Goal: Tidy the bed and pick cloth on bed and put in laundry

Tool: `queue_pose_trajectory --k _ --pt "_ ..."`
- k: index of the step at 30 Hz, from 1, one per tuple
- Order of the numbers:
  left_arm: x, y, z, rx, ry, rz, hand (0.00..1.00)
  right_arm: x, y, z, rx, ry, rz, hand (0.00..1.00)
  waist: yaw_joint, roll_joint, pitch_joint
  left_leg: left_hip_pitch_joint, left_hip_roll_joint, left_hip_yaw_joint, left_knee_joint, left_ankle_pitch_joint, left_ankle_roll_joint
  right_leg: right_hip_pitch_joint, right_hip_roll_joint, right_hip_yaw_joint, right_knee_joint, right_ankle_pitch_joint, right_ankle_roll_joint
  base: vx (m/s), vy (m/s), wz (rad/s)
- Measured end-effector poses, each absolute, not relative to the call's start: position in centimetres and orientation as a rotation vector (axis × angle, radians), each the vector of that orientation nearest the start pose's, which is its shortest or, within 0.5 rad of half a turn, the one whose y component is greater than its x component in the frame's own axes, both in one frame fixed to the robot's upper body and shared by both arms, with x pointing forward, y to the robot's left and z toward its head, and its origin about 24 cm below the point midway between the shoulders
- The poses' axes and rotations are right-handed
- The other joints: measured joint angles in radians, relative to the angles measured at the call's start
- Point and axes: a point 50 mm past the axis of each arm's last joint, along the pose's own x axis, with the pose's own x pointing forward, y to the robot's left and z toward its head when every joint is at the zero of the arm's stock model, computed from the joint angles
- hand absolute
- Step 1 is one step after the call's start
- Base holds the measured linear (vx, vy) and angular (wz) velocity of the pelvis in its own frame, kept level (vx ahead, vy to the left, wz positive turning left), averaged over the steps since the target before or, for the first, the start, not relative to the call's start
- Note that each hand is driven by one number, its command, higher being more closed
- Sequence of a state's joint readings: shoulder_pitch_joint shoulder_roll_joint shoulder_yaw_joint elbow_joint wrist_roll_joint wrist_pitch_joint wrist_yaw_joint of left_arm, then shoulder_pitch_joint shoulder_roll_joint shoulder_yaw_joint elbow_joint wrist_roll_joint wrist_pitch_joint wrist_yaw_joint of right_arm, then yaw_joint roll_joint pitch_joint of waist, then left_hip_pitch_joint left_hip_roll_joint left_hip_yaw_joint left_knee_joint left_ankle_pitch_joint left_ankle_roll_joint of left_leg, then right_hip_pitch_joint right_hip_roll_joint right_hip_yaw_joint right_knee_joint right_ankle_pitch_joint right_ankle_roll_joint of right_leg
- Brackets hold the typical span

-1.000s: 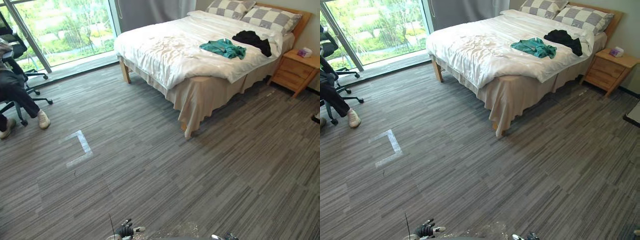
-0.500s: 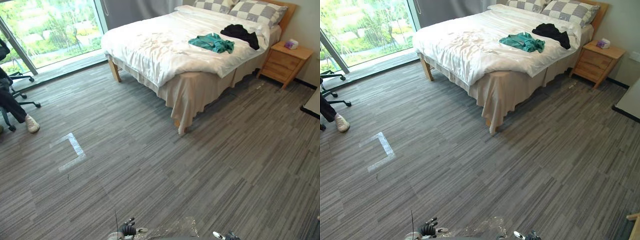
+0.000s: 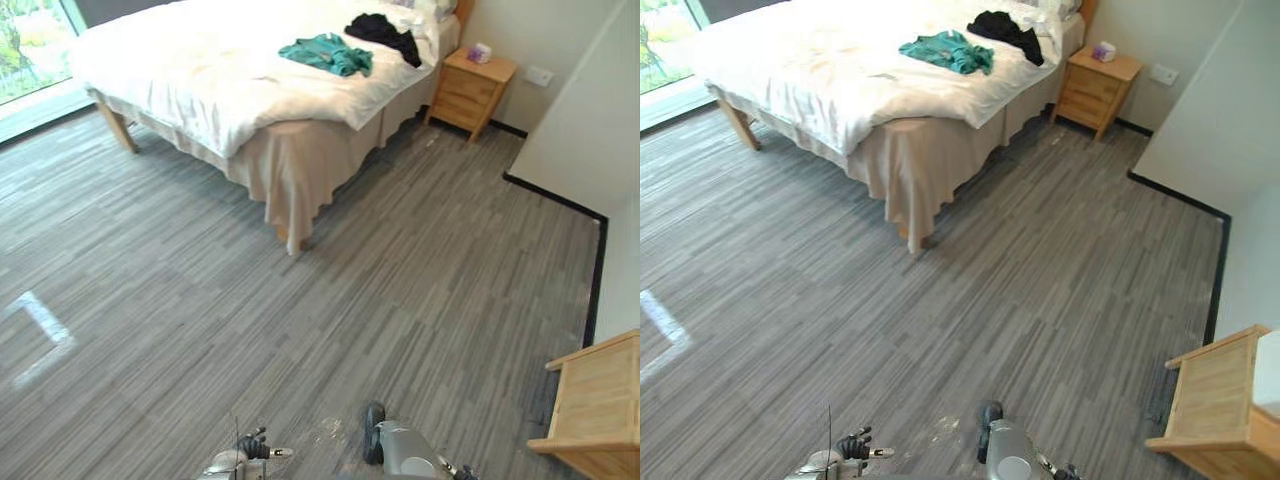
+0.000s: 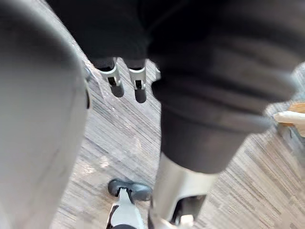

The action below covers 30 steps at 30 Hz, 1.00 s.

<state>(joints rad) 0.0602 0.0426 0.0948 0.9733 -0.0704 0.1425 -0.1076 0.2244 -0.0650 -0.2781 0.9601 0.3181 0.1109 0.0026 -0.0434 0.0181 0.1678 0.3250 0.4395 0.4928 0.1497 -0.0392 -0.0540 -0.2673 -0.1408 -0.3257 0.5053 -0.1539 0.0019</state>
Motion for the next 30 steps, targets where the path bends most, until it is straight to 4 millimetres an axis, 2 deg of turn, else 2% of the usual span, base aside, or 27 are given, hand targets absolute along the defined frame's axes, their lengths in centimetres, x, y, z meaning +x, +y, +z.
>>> queue_pose_trajectory --k 2,3,4,5,7,8,9,11,13,14,15,16,17,18,19,20,22,23,25,26,27,29,30 --pt "10.8 17.0 -16.0 -0.175 1.153 0.074 0.00 4.3 -21.7 -16.5 0.357 1.197 -0.508 0.00 -0.004 0.006 -0.011 -0.056 0.038 -0.075 0.102 0.071 0.004 0.023 0.032 -0.020 -0.034 -0.028 -0.023 0.45 -0.476 0.03" --pt "10.7 16.8 -16.0 -0.201 1.146 0.089 0.00 4.8 -22.2 -16.4 0.322 1.195 -0.475 0.00 -0.003 0.039 -0.023 -0.126 0.059 -0.165 0.306 0.073 0.013 0.108 0.093 -0.028 -0.131 -0.022 -0.034 0.48 -0.390 0.01" --pt "10.7 16.8 -16.0 -0.203 1.141 0.092 0.00 5.0 -22.3 -16.4 0.307 1.197 -0.464 0.00 -0.001 0.037 -0.020 -0.148 0.051 -0.200 0.387 0.058 -0.007 0.157 0.119 -0.027 -0.179 -0.019 -0.039 0.52 -0.339 -0.07" --pt "11.0 17.0 -15.9 -0.203 1.116 0.098 0.00 5.9 -22.3 -16.4 0.283 1.196 -0.436 0.00 0.006 0.027 -0.015 -0.194 0.010 -0.269 0.543 -0.002 -0.062 0.241 0.153 -0.013 -0.264 -0.007 -0.054 0.39 -0.233 -0.22" --pt "11.3 17.2 -15.7 -0.204 1.090 0.102 0.00 8.3 -22.3 -16.1 0.274 1.164 -0.390 0.00 0.022 0.026 -0.014 -0.267 -0.063 -0.291 0.685 -0.095 -0.053 0.317 0.181 0.024 -0.337 0.004 -0.075 0.45 -0.252 -0.52" --pt "12.0 17.1 -15.5 -0.204 1.054 0.091 0.00 10.2 -22.7 -15.7 0.262 1.130 -0.369 0.00 0.036 0.032 -0.012 -0.345 -0.128 -0.294 0.747 -0.156 -0.033 0.358 0.195 0.053 -0.375 0.011 -0.084 0.39 -0.155 -0.85" --pt "12.5 17.0 -15.3 -0.207 1.036 0.083 0.00 12.1 -22.5 -15.3 0.271 1.096 -0.348 0.00 0.058 0.033 -0.009 -0.419 -0.192 -0.290 0.740 -0.190 -0.015 0.390 0.196 0.081 -0.397 0.013 -0.087 0.47 -0.127 -0.88" --pt "13.5 16.6 -15.0 -0.209 1.003 0.059 0.00 14.2 -21.7 -14.7 0.289 1.051 -0.312 0.00 0.073 0.035 0.014 -0.499 -0.272 -0.276 0.644 -0.207 0.010 0.458 0.185 0.122 -0.419 0.013 -0.088 0.51 -0.034 -0.79" --pt "14.6 16.3 -14.5 -0.226 0.960 0.039 0.00 15.0 -21.4 -14.4 0.287 1.020 -0.297 0.00 0.087 0.029 0.027 -0.548 -0.329 -0.220 0.468 -0.198 0.011 0.524 0.156 0.145 -0.436 -0.004 -0.067 0.45 0.041 -0.66" --pt "14.6 16.2 -14.5 -0.233 0.956 0.027 0.00 14.9 -20.9 -14.5 0.278 1.016 -0.281 0.00 0.084 0.028 0.027 -0.563 -0.352 -0.179 0.331 -0.157 0.015 0.563 0.141 0.151 -0.449 -0.031 -0.037 0.43 0.106 -0.53" --pt "14.4 16.0 -14.6 -0.244 0.958 0.021 0.00 14.6 -20.5 -14.5 0.255 1.011 -0.258 0.00 0.086 0.039 0.022 -0.579 -0.356 -0.142 0.203 -0.072 0.026 0.603 0.141 0.152 -0.460 -0.074 -0.012 0.43 0.135 -0.50" --pt "14.4 15.8 -14.5 -0.253 0.952 0.022 0.00 14.3 -20.2 -14.6 0.245 1.018 -0.248 0.00 0.087 0.045 0.018 -0.586 -0.349 -0.131 0.157 -0.025 0.040 0.619 0.145 0.151 -0.459 -0.103 -0.003 0.46 0.195 -0.38" --pt "14.1 15.7 -14.6 -0.262 0.954 0.027 0.00 13.2 -19.8 -15.1 0.232 1.046 -0.246 0.00 0.085 0.048 0.006 -0.590 -0.357 -0.137 0.169 0.088 0.186 0.656 0.144 0.156 -0.452 -0.145 0.022 0.39 0.167 -0.09" --pt "14.5 16.1 -14.5 -0.251 0.949 0.026 0.00 12.7 -19.1 -15.3 0.245 1.062 -0.247 0.00 0.082 0.014 -0.004 -0.591 -0.380 -0.125 0.172 0.079 0.174 0.656 0.115 0.149 -0.449 -0.152 0.031 0.51 0.195 0.11" --pt "15.0 15.8 -14.3 -0.252 0.941 0.009 0.00 12.6 -18.3 -15.5 0.260 1.066 -0.246 0.00 0.084 -0.014 -0.013 -0.594 -0.416 -0.115 0.153 0.045 0.192 0.641 0.083 0.136 -0.426 -0.143 0.044 0.49 0.185 0.16" --pt "15.2 15.7 -14.2 -0.252 0.938 -0.006 0.00 12.9 -17.9 -15.4 0.266 1.058 -0.249 0.00 0.092 -0.023 -0.017 -0.589 -0.438 -0.100 0.132 0.025 0.200 0.617 0.060 0.136 -0.397 -0.118 0.034 0.56 0.249 -0.01" --pt "15.3 15.4 -14.2 -0.242 0.944 -0.025 0.00 13.1 -17.3 -15.4 0.269 1.058 -0.247 0.00 0.116 -0.024 -0.019 -0.538 -0.469 -0.090 0.092 -0.010 0.200 0.594 0.027 0.143 -0.312 -0.075 0.026 0.50 0.268 -0.13" --pt "14.9 15.3 -14.3 -0.235 0.961 -0.033 0.00 12.6 -17.2 -15.6 0.274 1.071 -0.266 0.00 0.114 -0.023 -0.026 -0.478 -0.499 -0.100 0.048 -0.027 0.199 0.557 -0.006 0.140 -0.162 -0.049 0.062 0.45 0.259 0.11" --pt "14.2 15.2 -14.7 -0.211 0.995 -0.057 0.00 12.0 -17.7 -15.8 0.291 1.090 -0.321 0.00 0.104 -0.014 -0.041 -0.396 -0.542 -0.147 -0.008 -0.033 0.209 0.420 -0.057 0.143 0.181 0.053 0.139 0.50 0.264 0.48" --pt "13.8 15.0 -14.9 -0.203 1.013 -0.069 0.00 12.0 -18.4 -15.7 0.294 1.085 -0.357 0.00 0.084 -0.012 -0.040 -0.338 -0.558 -0.177 -0.031 -0.038 0.209 0.319 -0.088 0.134 0.420 0.055 0.141 0.46 0.198 0.78" --pt "13.5 15.2 -15.1 -0.198 1.027 -0.067 0.00 11.9 -19.0 -15.7 0.280 1.081 -0.368 0.00 0.075 -0.009 -0.039 -0.291 -0.563 -0.201 -0.045 -0.043 0.201 0.270 -0.106 0.107 0.533 0.045 0.127 0.43 0.146 0.83" --pt "13.2 15.5 -15.2 -0.193 1.046 -0.044 0.00 11.6 -19.7 -15.6 0.237 1.079 -0.364 0.00 0.061 0.001 -0.034 -0.192 -0.560 -0.224 -0.058 -0.045 0.197 0.188 -0.122 0.058 0.591 0.012 0.097 0.39 0.103 0.71" --pt "13.1 15.7 -15.3 -0.196 1.052 -0.030 0.00 11.5 -19.7 -15.6 0.235 1.076 -0.366 0.00 0.058 0.008 -0.034 -0.180 -0.560 -0.230 -0.060 -0.045 0.197 0.166 -0.122 0.049 0.568 0.002 0.100 0.33 0.056 0.74"
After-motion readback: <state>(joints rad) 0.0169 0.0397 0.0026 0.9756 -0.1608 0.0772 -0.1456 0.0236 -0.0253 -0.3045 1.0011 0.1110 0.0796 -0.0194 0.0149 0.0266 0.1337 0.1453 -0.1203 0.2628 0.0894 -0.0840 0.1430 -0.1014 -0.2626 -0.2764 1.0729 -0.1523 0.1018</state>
